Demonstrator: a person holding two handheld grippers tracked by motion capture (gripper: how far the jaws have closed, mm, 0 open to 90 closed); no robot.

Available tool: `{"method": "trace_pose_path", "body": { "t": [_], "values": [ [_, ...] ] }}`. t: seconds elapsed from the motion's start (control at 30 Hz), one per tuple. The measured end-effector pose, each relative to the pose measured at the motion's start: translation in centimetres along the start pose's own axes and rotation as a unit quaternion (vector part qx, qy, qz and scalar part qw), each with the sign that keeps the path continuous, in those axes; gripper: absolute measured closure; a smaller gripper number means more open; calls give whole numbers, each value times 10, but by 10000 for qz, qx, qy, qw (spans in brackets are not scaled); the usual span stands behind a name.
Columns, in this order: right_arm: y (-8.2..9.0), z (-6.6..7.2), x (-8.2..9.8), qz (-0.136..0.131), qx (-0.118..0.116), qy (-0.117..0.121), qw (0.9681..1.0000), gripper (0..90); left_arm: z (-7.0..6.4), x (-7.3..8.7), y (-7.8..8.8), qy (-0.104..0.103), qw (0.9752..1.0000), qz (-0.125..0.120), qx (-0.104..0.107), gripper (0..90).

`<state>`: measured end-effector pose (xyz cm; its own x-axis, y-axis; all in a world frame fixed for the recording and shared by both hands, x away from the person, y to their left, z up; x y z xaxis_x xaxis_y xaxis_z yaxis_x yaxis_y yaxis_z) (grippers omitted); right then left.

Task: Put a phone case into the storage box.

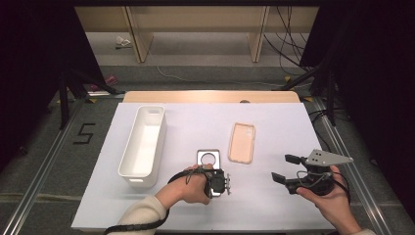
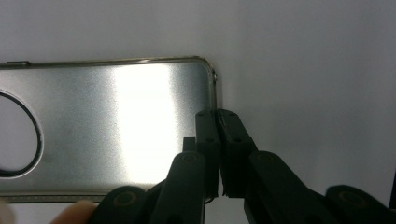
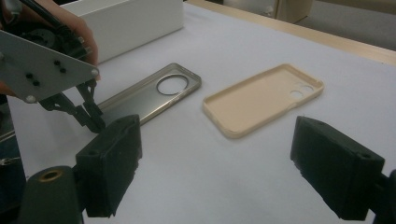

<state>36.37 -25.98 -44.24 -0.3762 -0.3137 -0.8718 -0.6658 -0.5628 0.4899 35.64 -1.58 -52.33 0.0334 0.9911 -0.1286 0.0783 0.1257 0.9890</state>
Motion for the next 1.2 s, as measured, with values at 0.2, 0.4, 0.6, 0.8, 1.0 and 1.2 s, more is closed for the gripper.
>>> {"method": "trace_pose_path", "body": {
  "t": [0.2,0.4,0.6,0.8,1.0,1.2],
  "values": [
    [0,0,0,-2,5,0,10000,175,-1,1,0,55,10000,-27,20,881],
    [0,0,0,-11,-1,-4,10000,175,-2,1,1,-18,10000,32,-41,886],
    [0,0,0,-8,9,-11,10000,175,-3,1,7,-68,9998,-25,-195,887],
    [0,-1,0,2,23,-29,10000,177,-4,2,13,-165,9992,-1,-354,887],
    [-4,-1,-1,40,60,-81,9999,178,-8,4,16,-168,9987,-20,-486,888],
    [-20,3,-8,66,-11,-241,9997,183,-10,5,18,-173,9985,-30,-517,888]
  ]
}}
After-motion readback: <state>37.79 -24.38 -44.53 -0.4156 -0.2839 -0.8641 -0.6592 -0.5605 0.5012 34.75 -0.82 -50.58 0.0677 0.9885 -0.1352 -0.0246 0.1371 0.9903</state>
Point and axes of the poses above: each handheld gripper's, and its own axes: y roughly backward along the jaws, x roughly out of its underside, z roughly to its left, the point moved 7 cm from there along -y, roughly forward along the jaws, and after that the axes turned 9 degrees about x, right-handed, at the moved point
